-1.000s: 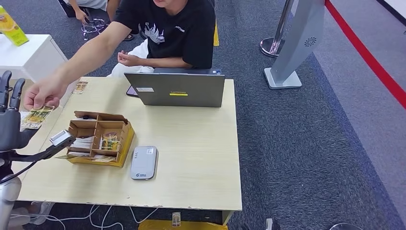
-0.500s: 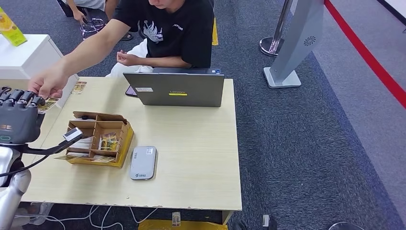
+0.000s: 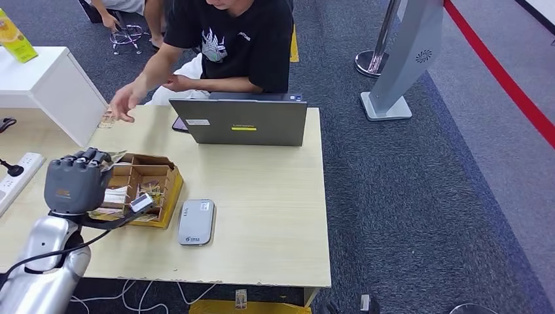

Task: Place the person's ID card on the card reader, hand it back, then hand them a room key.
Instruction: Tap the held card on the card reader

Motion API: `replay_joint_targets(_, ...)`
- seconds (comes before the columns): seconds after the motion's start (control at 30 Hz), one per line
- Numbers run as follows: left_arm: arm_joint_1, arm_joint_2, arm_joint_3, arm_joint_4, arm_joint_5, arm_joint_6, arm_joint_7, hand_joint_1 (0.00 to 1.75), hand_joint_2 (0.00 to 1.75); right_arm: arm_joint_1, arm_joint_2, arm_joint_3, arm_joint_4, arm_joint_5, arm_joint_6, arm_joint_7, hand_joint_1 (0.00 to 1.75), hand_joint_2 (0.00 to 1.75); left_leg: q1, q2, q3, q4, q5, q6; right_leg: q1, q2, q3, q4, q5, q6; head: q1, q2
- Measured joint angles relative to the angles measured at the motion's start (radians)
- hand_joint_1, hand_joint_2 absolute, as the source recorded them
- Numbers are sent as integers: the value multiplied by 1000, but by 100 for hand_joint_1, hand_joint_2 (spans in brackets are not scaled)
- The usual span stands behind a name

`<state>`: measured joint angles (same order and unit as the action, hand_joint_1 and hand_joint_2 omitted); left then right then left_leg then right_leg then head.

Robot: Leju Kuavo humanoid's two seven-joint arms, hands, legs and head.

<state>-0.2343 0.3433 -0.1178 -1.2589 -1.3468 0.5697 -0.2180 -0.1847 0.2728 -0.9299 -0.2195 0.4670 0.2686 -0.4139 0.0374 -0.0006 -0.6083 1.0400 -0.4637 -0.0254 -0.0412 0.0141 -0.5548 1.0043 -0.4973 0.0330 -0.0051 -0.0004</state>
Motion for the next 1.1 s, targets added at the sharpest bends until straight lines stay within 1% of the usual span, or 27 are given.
replay_joint_targets(0.1, 28, -42, -49, -6, -8, -15, -11, 175, 175, 0, 0, 0, 0, -8, 0, -2, 0, 175, 0, 0, 0, 0, 0, 0, 0, 0, 0, 0, 0, 0, 0, 0)
replay_joint_targets(0.2, 45, -69, -105, -8, -11, -54, -14, 175, 175, 1, 0, 0, 1, -16, 3, -3, 0, 175, 0, 0, 0, 0, 0, 0, 0, 0, 0, 0, 0, 0, 0, 0)
replay_joint_targets(0.3, 49, -82, -155, -9, -2, -111, -10, 175, 175, 2, 0, 0, 1, -20, 6, -4, 0, 175, 0, 0, 0, 0, 0, 0, 0, 0, 0, 0, 0, 0, 0, 0)
replay_joint_targets(0.4, 52, -89, -190, -9, 9, -138, -5, 175, 175, 3, 0, 0, 1, -21, 7, -5, 0, 175, 0, 0, 0, 0, 0, 0, 0, 0, 0, 0, 0, 0, 0, 0)
replay_joint_targets(0.63, 53, -92, -203, -7, 32, -193, 12, 175, 175, 4, 0, 0, 1, -29, 14, -5, 0, 175, 0, 0, 0, 0, 0, 0, 0, 0, 0, 0, 0, 0, 0, 0)
replay_joint_targets(0.9, 52, -91, -203, 4, 32, -261, 60, 175, 175, 7, -1, 0, 1, -36, 17, -5, 0, 175, 0, 0, 0, 0, 0, 0, 0, 0, 0, 0, 0, 0, 0, 0)
replay_joint_targets(1.1, 49, -81, -207, 28, 34, -330, 67, 175, 175, 8, -1, 1, 1, -37, 18, -3, 0, 175, 0, 0, 0, 0, 0, 0, 0, 0, 0, 0, 0, 0, 0, 0)
